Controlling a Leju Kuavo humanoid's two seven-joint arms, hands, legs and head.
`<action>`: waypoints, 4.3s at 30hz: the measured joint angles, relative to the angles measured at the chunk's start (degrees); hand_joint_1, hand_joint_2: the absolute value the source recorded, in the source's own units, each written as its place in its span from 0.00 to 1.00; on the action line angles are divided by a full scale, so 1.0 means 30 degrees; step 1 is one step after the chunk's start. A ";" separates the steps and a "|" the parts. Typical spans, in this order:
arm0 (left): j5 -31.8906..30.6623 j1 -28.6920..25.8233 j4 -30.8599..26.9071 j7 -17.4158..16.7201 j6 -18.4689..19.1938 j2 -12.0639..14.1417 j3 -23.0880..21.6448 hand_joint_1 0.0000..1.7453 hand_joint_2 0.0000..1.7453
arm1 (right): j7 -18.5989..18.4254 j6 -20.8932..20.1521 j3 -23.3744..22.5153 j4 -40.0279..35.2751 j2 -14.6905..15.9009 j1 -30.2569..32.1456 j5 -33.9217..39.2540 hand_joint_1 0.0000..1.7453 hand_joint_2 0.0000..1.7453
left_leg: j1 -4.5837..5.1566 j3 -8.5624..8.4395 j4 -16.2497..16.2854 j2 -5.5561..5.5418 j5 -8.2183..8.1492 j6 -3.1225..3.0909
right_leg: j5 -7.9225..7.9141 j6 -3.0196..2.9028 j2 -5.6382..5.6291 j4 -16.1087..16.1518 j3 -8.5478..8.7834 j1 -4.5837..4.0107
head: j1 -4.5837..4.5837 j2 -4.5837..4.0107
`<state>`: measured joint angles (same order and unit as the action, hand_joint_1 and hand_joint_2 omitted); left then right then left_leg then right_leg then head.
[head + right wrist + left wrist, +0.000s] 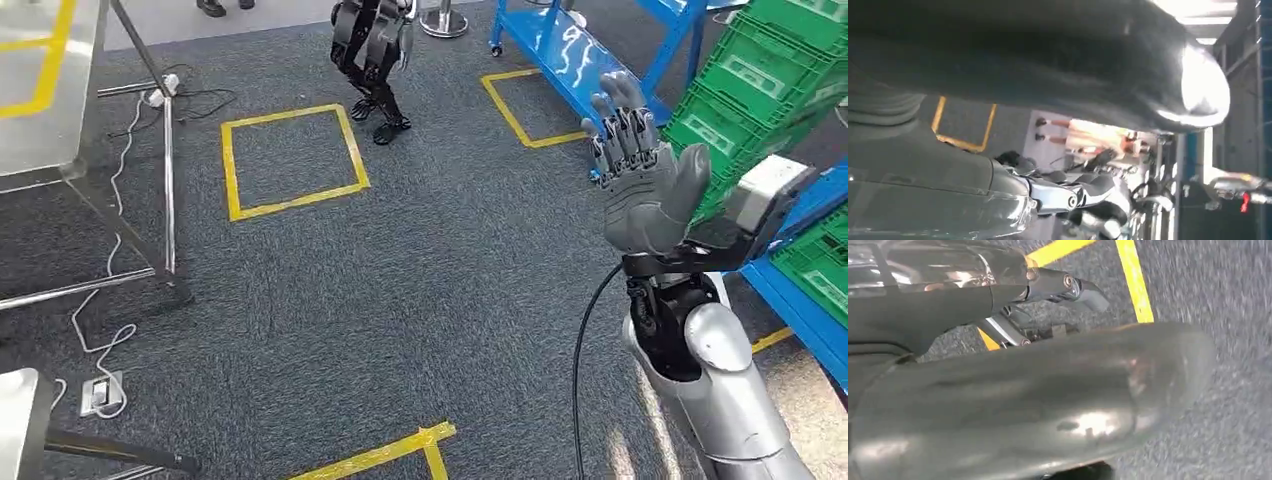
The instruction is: Take the parts from the cabinet and place them on the table.
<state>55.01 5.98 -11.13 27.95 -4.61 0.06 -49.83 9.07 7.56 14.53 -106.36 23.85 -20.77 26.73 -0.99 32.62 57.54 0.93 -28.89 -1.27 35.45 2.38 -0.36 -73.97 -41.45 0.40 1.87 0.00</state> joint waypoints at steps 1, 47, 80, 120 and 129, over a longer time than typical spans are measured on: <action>0.0000 -0.0016 0.0007 -0.0007 -0.0007 0.0008 0.0000 0.00 0.00 | 0.0000 0.0000 0.0000 0.0036 0.0000 0.0031 0.0007 0.00 0.00 | 0.0003 -0.0027 0.0004 0.0232 -0.0051 0.0021 | 0.0017 0.0005 0.0037 -0.0675 -0.0393 0.0048 | 0.0109 0.0000; 0.0015 0.0070 0.0000 -0.0036 0.0029 0.0030 0.0000 0.00 0.00 | -0.0022 -0.0066 0.0000 -0.0065 -0.0080 0.0016 -0.0080 0.00 0.00 | 0.0088 0.2214 0.5503 -0.0528 -0.3343 0.0767 | -0.2864 -0.1229 0.0034 0.5680 0.2640 -0.0228 | -0.0151 0.0000; 0.0036 0.0026 0.0007 -0.0138 0.0007 -0.0131 0.0000 0.00 0.00 | -0.0066 -0.0095 0.0000 -0.0283 -0.0022 0.0312 -0.0058 0.00 0.00 | 0.0169 0.2474 0.5591 -0.0404 -0.2752 0.0727 | -0.2945 -0.1297 -0.0289 0.5968 0.2872 -0.0312 | -0.0159 0.0000; 0.0058 0.0031 -0.0007 -0.0146 0.0058 -0.0065 0.0000 0.00 0.00 | -0.0262 0.0036 0.0008 -0.0225 -0.0059 0.0017 -0.0131 0.00 0.00 | 0.0078 0.0467 0.0488 -0.1300 -0.0016 0.0121 | -0.2439 -0.0530 -0.1981 0.5435 0.2713 -0.0087 | -0.0428 0.0000; 0.0051 0.0039 0.0007 -0.0131 0.0052 -0.0007 0.0000 0.00 0.00 | -0.0262 0.0036 0.0015 -0.0174 0.0000 0.0136 -0.0131 0.00 0.00 | 0.0240 -0.0101 0.0330 0.0903 -0.0467 -0.0120 | -0.1786 -0.0273 0.0105 0.1949 0.0772 0.0021 | 0.0337 0.0000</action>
<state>55.17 6.10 -11.10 27.56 -4.46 0.04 -49.83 8.28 7.67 14.58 -106.88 23.85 -20.37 26.34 -0.27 32.32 58.53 3.64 -30.29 -1.63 30.09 1.56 -0.05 -68.13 -39.13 0.46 2.88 0.00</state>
